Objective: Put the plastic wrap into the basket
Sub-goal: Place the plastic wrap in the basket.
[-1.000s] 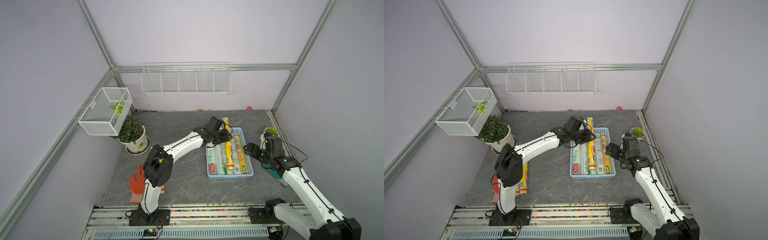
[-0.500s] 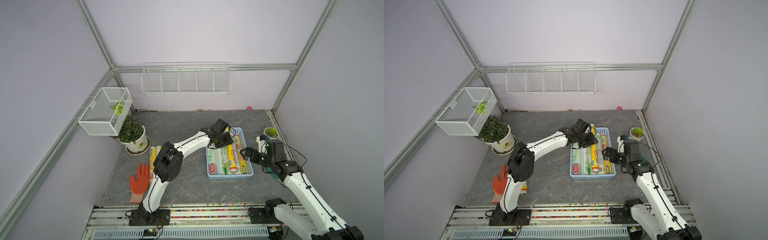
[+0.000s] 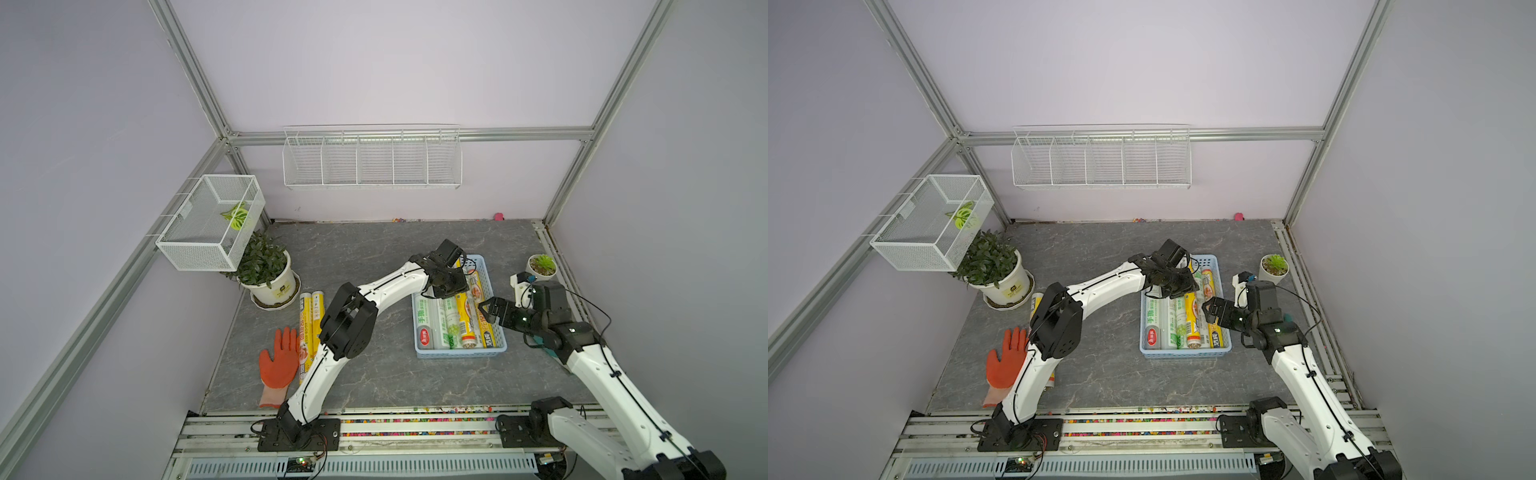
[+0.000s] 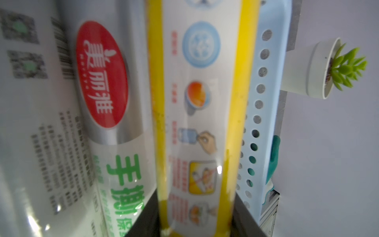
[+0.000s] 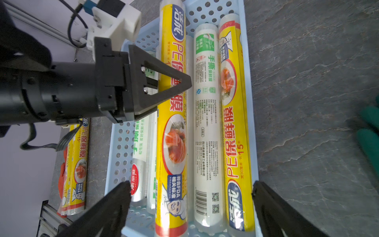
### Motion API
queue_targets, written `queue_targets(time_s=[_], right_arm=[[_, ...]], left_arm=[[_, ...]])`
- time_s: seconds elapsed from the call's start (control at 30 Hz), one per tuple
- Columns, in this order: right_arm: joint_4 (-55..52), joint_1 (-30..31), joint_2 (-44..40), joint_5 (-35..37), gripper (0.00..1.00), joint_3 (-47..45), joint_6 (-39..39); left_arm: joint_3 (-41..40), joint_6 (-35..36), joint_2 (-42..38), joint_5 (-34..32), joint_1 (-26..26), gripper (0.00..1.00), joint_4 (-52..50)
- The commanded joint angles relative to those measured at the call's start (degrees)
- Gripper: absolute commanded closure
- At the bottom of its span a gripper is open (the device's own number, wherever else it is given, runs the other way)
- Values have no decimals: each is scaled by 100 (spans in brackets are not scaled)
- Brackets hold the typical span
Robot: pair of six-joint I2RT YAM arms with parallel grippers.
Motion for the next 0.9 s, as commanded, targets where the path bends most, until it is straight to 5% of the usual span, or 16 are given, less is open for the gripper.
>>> queue_targets(time_s=[0.0,0.5,0.87], right_arm=[[47,-13,5,-29,2,-110,-82],[135,-8,72,-159,2,-66,-6],[177,-10,54,-258,2,-14,115]], left_arm=[[398,152,213,-77,-50,82,-422],[536,244,214,-214,-76,54,-714],[424,213,-40,-324,-76,49,-802]])
